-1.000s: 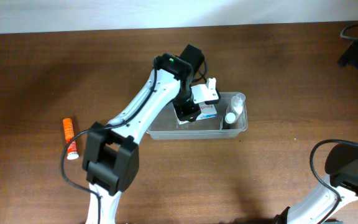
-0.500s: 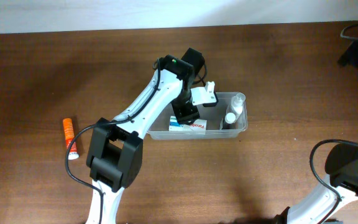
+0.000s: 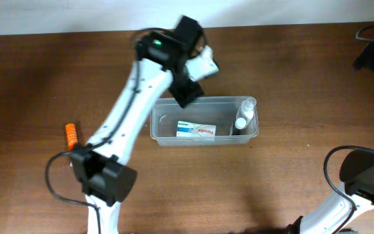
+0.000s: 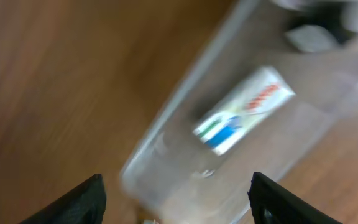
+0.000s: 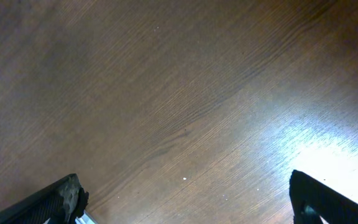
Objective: Pack container
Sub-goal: 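Carry the Panadol box into the container, release, lift gripper, then move left gripper back over the orange tube on the table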
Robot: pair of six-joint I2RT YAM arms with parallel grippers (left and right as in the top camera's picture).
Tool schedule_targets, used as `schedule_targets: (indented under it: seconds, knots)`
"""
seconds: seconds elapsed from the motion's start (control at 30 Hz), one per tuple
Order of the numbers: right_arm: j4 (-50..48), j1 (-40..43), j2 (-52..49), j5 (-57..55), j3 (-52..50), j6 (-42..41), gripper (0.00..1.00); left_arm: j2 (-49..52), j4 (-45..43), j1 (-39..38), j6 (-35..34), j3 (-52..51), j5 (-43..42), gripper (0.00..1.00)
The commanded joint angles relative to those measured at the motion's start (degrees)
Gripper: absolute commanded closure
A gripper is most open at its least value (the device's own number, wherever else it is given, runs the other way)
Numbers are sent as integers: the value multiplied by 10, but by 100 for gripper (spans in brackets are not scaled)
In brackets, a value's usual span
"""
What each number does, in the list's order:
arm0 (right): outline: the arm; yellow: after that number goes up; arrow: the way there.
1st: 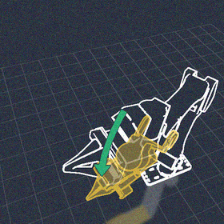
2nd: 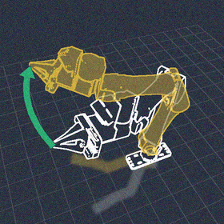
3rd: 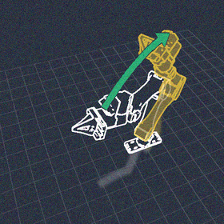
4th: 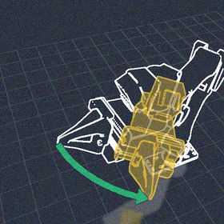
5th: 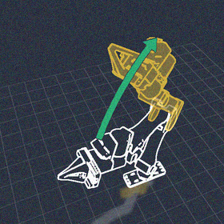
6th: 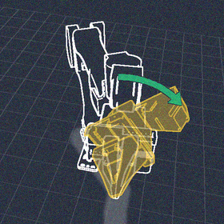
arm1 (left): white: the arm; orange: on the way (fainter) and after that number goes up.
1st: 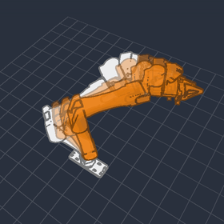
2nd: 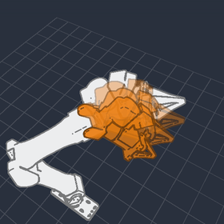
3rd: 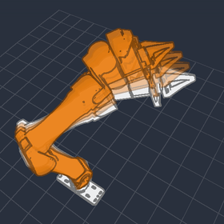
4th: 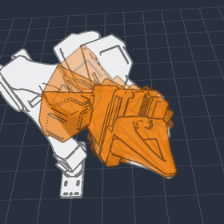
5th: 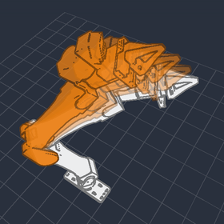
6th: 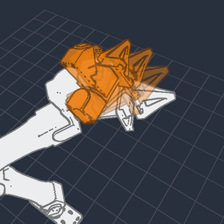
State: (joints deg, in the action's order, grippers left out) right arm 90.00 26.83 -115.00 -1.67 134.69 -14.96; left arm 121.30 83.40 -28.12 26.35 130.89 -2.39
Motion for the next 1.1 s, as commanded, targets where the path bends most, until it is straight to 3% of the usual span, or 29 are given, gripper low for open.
schedule_targets:
  seconds: [0.0, 0.13, 0.33, 0.47, 0.63, 1.07]
  knots:
    - [0, 2, 11, -5, 9, 0, 2, -19, 23, 71, -188, 7, 69, 26]
    - [0, 2, 11, -5, 9, 0, 2, -19, 57, 146, -249, 7, 44, 26]
    - [0, 2, 11, -5, 9, 0, 2, -19, 117, 226, -262, -2, 11, 27]
    - [0, 2, 11, -5, 9, 0, 2, -19, 132, 238, -268, -28, 11, 31]
    - [0, 2, 11, -5, 9, 0, 2, -20, 108, 238, -273, -90, 12, 32]
    - [0, 2, 11, -5, 9, 0, 2, -59, -6, 288, -376, -262, 69, 32]
